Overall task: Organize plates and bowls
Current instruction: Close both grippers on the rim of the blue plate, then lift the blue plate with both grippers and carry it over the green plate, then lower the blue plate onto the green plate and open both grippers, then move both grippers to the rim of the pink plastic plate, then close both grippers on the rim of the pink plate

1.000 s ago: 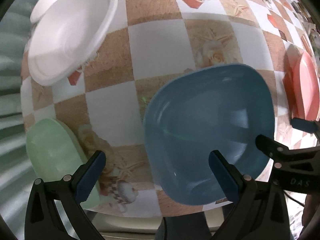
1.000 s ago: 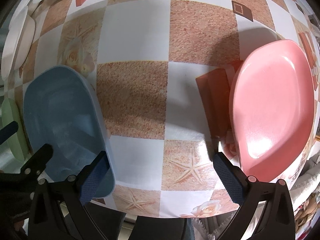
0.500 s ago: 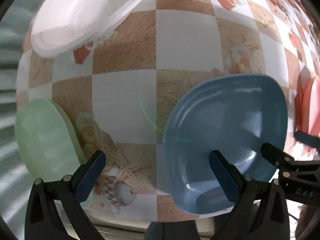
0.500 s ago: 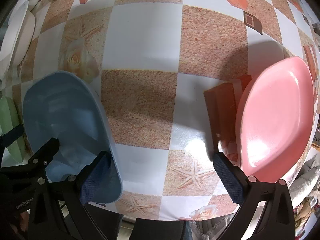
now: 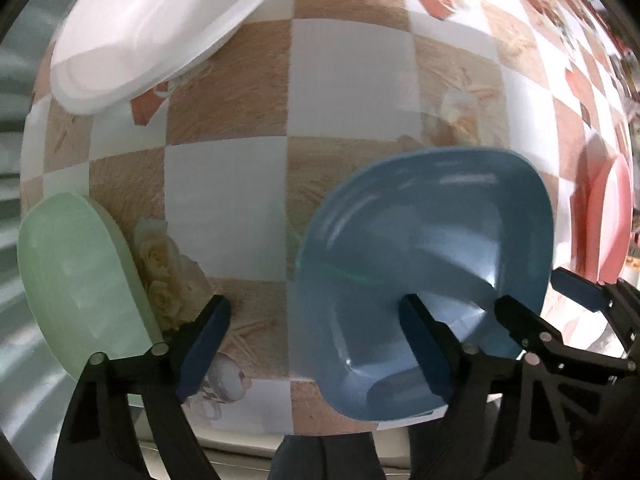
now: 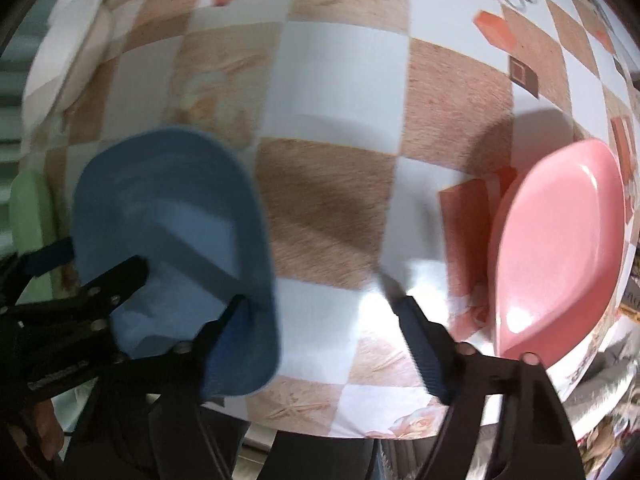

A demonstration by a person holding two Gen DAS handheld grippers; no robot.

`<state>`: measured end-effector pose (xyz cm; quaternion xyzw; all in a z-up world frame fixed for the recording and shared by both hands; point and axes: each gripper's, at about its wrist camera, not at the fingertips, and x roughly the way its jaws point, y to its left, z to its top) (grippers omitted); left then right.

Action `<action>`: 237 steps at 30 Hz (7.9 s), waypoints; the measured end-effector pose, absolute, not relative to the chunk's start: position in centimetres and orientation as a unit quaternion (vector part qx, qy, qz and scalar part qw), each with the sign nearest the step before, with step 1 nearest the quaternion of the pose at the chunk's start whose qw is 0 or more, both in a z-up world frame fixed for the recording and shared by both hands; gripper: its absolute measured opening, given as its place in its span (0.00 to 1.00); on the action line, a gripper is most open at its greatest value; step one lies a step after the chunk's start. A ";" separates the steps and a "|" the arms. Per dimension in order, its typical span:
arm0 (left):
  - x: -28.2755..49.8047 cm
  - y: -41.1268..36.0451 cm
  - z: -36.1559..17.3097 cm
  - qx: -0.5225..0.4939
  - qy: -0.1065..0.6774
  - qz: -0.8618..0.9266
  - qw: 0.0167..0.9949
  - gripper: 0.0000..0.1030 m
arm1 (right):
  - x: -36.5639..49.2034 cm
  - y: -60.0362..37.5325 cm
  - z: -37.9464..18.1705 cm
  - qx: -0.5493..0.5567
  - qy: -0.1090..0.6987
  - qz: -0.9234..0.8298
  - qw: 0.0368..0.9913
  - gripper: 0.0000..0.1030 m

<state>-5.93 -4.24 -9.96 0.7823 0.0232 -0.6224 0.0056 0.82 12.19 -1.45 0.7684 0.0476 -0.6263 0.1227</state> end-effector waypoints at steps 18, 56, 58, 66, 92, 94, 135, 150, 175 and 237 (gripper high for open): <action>-6.4 0.2 -6.3 0.777 -0.020 -0.628 -0.032 0.43 | 1.6 10.7 -0.9 0.784 -0.009 -0.603 0.145 0.21; -0.7 -7.8 3.8 0.730 -0.021 -0.682 -0.023 0.41 | 2.6 9.0 1.8 0.780 0.017 -0.602 0.170 0.21; -0.7 -8.7 5.3 0.726 -0.017 -0.687 -0.017 0.41 | 2.3 8.6 2.4 0.777 0.024 -0.604 0.174 0.21; 0.4 -14.4 8.7 0.715 0.005 -0.699 0.019 0.41 | 1.8 5.3 4.5 0.767 0.049 -0.607 0.201 0.21; 5.9 -28.6 10.9 0.724 0.013 -0.684 0.088 0.41 | 7.6 -9.7 3.9 0.786 0.097 -0.540 0.284 0.21; 5.7 -28.2 10.1 0.727 0.013 -0.681 0.089 0.41 | 6.9 -10.3 3.2 0.790 0.096 -0.536 0.281 0.21; 1.4 -8.9 11.1 0.719 -0.013 -0.690 -0.090 0.99 | 5.6 13.5 -0.6 0.784 -0.121 -0.598 0.112 1.00; -2.4 5.1 9.1 0.705 -0.140 -0.670 -0.185 1.00 | 7.4 29.2 -0.2 0.738 -0.272 -0.614 -0.062 1.00; -6.9 23.2 1.9 0.648 -0.341 -0.644 -0.222 1.00 | 11.6 39.4 -5.4 0.756 -0.307 -0.546 -0.192 1.00; 0.1 -13.9 -1.2 0.763 -0.042 -0.644 -0.025 1.00 | -0.4 24.2 -1.0 0.783 -0.037 -0.620 0.017 1.00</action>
